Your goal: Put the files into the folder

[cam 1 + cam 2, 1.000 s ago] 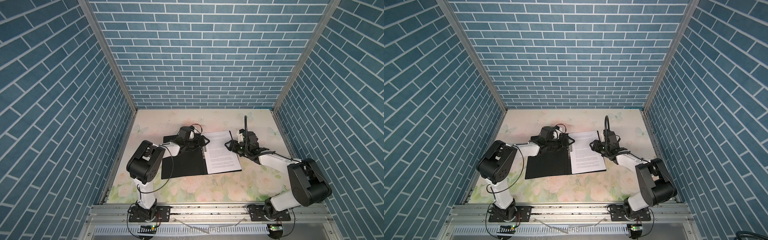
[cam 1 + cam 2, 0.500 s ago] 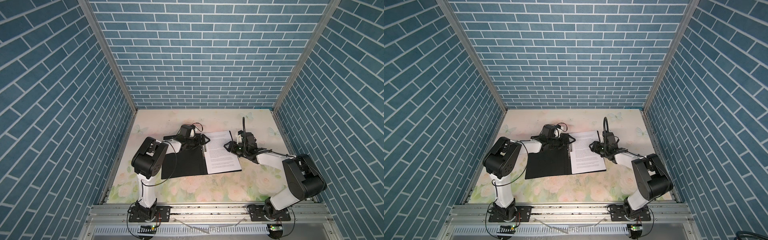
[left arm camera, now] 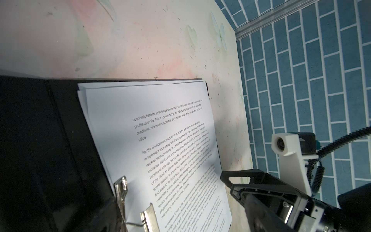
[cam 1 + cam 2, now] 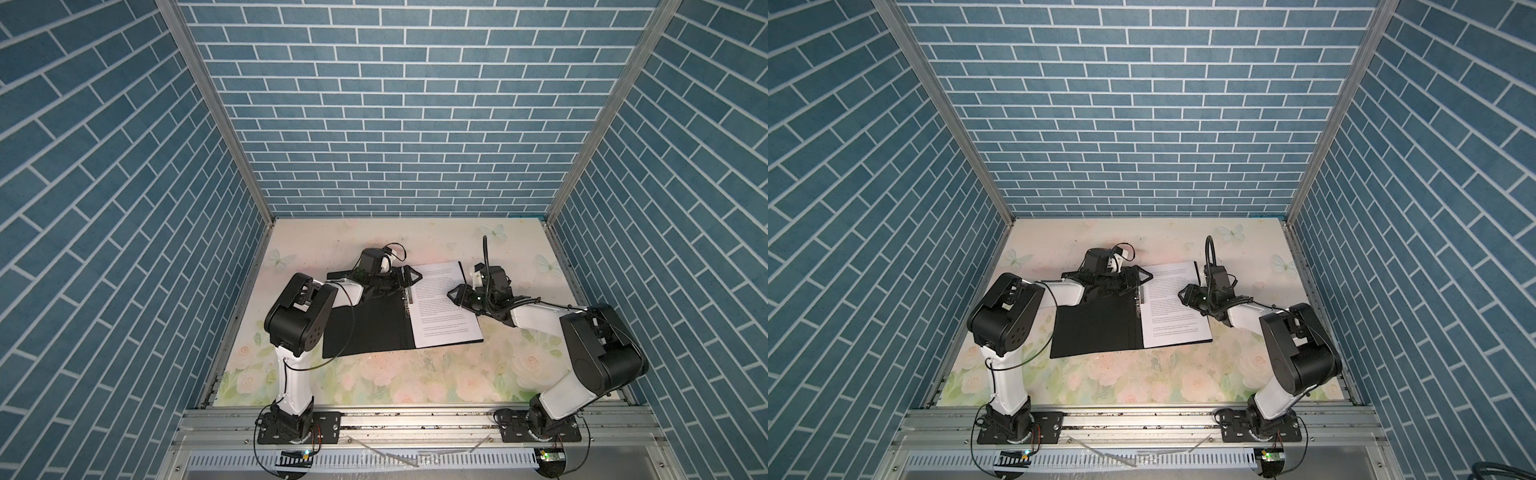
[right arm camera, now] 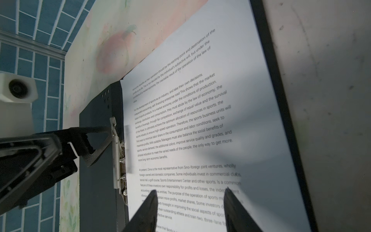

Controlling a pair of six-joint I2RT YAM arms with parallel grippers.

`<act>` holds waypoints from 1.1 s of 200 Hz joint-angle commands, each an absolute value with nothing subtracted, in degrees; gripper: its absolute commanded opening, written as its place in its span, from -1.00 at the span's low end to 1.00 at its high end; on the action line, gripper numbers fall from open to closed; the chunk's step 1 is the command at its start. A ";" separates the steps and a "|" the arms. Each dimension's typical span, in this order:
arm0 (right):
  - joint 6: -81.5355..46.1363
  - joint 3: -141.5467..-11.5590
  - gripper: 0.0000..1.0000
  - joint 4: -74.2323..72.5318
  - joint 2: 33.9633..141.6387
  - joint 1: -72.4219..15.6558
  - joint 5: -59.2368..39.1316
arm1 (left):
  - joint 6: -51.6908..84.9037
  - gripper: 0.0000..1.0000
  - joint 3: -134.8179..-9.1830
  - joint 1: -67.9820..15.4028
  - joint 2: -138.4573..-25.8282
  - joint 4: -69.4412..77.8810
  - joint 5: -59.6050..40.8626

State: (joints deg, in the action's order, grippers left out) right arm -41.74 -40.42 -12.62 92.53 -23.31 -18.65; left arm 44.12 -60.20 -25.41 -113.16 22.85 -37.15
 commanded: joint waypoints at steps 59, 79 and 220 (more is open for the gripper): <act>-42.71 -39.37 0.04 -13.97 94.40 -23.64 -19.42 | 46.98 0.98 -58.53 -25.22 -112.07 29.80 -38.76; -42.71 -39.41 0.04 -14.03 94.50 -23.62 -19.42 | 47.37 0.98 -56.95 -25.32 -110.39 30.82 -38.76; -41.87 -42.49 0.02 -10.12 94.11 -24.65 -19.00 | 48.20 0.90 -49.35 -27.62 -102.77 33.98 -37.43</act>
State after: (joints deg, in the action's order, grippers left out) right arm -41.74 -40.49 -12.29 94.72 -23.92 -19.20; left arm 49.54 -50.54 -27.42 -105.62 35.33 -38.41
